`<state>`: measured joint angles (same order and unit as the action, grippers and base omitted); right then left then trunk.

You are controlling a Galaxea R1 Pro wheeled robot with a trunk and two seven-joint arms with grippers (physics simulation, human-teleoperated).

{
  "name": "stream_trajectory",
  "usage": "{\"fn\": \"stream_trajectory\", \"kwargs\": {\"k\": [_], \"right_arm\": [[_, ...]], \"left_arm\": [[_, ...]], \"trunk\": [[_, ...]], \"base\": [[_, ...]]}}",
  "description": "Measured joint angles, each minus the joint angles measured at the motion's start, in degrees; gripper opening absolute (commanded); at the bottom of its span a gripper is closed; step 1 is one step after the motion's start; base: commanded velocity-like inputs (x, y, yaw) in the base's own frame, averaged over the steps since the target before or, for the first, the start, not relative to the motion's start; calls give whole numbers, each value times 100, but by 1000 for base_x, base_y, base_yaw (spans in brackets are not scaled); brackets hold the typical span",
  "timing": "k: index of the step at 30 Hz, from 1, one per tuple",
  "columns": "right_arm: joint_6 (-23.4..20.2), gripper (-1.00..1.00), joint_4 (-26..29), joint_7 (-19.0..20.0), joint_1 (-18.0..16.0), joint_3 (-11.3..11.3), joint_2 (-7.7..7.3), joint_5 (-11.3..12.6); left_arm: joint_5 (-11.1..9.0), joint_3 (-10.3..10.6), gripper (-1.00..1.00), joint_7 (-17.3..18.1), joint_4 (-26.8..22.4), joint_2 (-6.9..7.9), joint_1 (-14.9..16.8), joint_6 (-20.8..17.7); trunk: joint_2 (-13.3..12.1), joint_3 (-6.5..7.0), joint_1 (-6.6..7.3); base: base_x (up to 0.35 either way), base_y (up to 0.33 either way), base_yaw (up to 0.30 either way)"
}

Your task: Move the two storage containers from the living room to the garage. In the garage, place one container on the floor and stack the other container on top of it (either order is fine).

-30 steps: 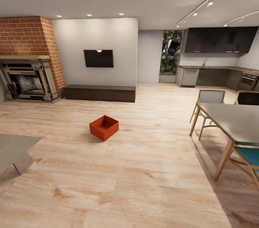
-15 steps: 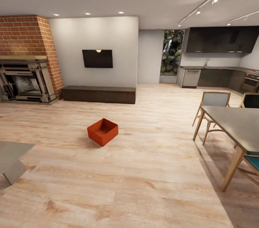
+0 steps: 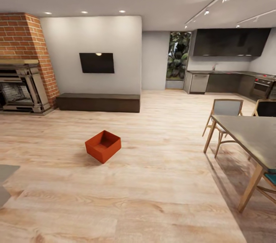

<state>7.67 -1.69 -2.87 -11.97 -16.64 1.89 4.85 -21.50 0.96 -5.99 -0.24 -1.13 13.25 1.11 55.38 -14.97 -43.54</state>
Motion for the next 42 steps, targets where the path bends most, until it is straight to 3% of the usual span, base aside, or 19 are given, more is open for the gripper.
{"fn": "stream_trajectory", "kwargs": {"k": [17,42], "right_arm": [[0,100,-2,0,1,4,0,1],[-55,100,-5,25,1,-2,7,-12]], "left_arm": [[0,-3,100,0,2,0,0,7],[-1,0,100,2,1,0,-1,-48]], "trunk": [[0,0,0],[0,0,0]], "base": [[322,0,-232],[322,-65,-7]]}}
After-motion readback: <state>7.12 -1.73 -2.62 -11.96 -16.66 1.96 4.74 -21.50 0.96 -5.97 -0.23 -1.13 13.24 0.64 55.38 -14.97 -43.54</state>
